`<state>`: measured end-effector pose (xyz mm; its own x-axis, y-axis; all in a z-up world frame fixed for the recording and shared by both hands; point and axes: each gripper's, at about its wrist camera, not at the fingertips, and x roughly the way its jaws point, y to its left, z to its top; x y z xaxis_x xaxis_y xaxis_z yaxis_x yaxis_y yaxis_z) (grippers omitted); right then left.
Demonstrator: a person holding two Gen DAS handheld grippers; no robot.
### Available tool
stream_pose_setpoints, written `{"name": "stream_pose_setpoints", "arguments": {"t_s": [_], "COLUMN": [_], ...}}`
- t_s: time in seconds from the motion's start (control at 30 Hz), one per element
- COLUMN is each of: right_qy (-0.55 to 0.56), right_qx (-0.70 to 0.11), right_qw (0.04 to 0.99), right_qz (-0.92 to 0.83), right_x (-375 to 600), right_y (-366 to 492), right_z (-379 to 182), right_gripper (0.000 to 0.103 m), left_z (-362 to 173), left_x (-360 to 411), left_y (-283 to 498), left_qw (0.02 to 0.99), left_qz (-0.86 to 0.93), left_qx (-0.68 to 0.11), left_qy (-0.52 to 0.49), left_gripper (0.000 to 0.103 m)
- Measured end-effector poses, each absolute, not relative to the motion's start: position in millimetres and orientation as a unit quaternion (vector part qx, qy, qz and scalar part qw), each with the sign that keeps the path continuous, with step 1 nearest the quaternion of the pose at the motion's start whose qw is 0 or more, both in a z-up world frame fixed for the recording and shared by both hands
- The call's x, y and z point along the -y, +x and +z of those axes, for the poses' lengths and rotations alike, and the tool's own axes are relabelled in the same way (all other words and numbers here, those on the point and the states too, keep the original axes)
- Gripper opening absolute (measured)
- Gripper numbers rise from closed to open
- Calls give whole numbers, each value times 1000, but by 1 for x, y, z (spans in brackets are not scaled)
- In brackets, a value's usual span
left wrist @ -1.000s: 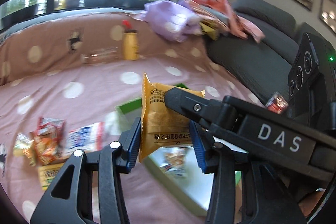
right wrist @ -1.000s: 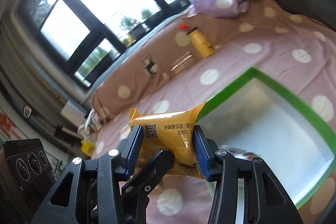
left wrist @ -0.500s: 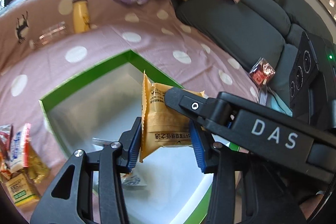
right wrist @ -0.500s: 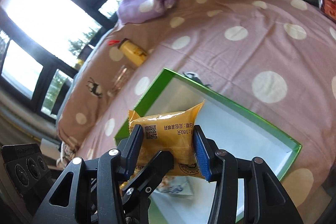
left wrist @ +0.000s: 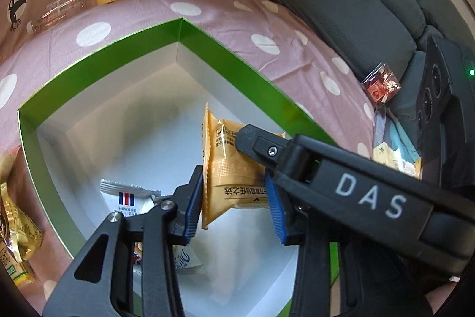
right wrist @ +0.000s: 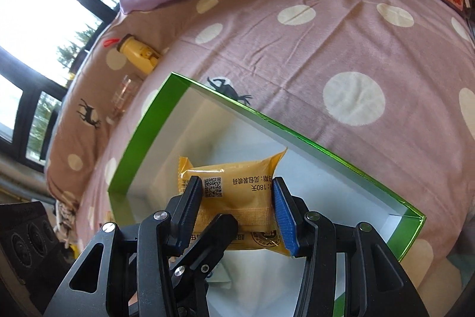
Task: Organize snacks
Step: 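Lower the yellow cake packet into the green box and release, then reach the right gripper to the soda cracker packet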
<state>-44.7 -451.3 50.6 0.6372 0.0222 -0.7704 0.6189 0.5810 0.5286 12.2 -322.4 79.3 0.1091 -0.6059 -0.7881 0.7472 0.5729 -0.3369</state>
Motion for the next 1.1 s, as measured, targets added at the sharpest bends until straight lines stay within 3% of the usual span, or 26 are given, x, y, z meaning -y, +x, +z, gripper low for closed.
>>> {"name": "stream_pose_setpoints", "arguments": {"t_s": [0.13, 0.37, 0.5, 0.8, 0.93, 1.1], "right_qy": [404, 392, 375, 342, 325, 277], "right_qx": [-399, -388, -358, -300, -293, -298], "right_qw": [797, 808, 828, 884, 898, 913], "right_qz": [-204, -208, -213, -110, -46, 18], "right_x": [451, 445, 440, 387, 352, 299], "right_y": [-43, -43, -49, -36, -22, -1], "right_z": [47, 57, 74, 120, 133, 142], "right_gripper": [51, 51, 57, 77, 83, 84], "left_z": [74, 82, 99, 142, 145, 124], "left_x": [324, 314, 288, 178, 117, 33], "left_y": [13, 13, 17, 21, 26, 32], "left_qw": [738, 747, 768, 841, 875, 899], "left_qz": [-457, -461, -449, -365, -279, -153], "left_qx": [-491, -476, -456, -397, -391, -397], "left_qy": [68, 53, 25, -40, -64, -106], "left_gripper": [33, 38, 60, 90, 99, 101]}}
